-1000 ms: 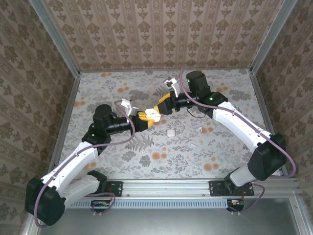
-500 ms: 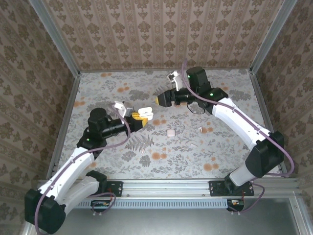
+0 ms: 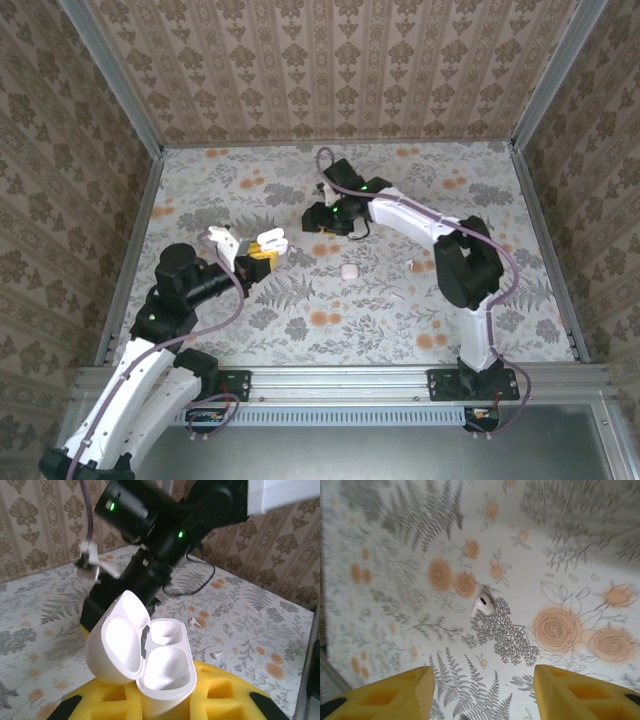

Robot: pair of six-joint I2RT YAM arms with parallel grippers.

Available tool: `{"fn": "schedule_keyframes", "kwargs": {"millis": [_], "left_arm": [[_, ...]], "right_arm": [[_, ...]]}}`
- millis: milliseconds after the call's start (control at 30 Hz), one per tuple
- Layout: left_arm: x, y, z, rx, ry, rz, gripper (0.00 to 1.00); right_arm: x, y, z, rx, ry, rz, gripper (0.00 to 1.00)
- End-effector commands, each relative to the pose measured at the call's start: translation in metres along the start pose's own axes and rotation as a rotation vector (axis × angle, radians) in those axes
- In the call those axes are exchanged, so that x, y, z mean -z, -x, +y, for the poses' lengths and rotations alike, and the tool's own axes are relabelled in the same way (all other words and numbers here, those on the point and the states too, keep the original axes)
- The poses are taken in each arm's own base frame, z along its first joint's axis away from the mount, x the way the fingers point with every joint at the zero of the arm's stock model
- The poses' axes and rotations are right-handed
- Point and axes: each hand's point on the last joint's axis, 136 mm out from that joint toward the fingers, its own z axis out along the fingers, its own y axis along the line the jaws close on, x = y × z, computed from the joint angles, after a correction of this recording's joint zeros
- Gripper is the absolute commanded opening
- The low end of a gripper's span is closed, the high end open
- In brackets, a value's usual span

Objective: Insert wireless bluetooth earbuds into charging case

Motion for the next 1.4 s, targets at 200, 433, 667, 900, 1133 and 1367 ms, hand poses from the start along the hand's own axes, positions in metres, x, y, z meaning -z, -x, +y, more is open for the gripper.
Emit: {"fn": "schedule_keyframes", "kwargs": {"millis": [200,433,667,900,1133,1367], "left_arm": [[0.014,-0.009,0.010,-0.024,0.096,0.018,0.00],[0.012,-0.010,0.010,-0.024,0.088,0.016,0.00],[0.011,-0.011,0.006,-0.017,0.061,0.007,0.00],[0.009,-0.006,0.006,-0.030,0.054,-0.015,0.00],[0.007,-0.009,0.006,-0.030,0.048,-0.005,0.00],[0.006,-0.011,0.007,-0.033,0.051,0.000,0.00]], "right_arm": [[-0.048,-0.020,0.011,-0.063,-0.156,0.018,0.55],[-0.076,-0.038,0.014,-0.087,-0.234,0.010,0.51],[-0.093,-0.044,0.010,-0.100,-0.255,0.009,0.49],[-0.101,-0.034,0.006,-0.084,-0.291,-0.022,0.47],[-0.103,-0.022,0.002,-0.047,-0.338,-0.039,0.47],[-0.108,-0.018,-0.006,-0.038,-0.369,-0.036,0.47]]}}
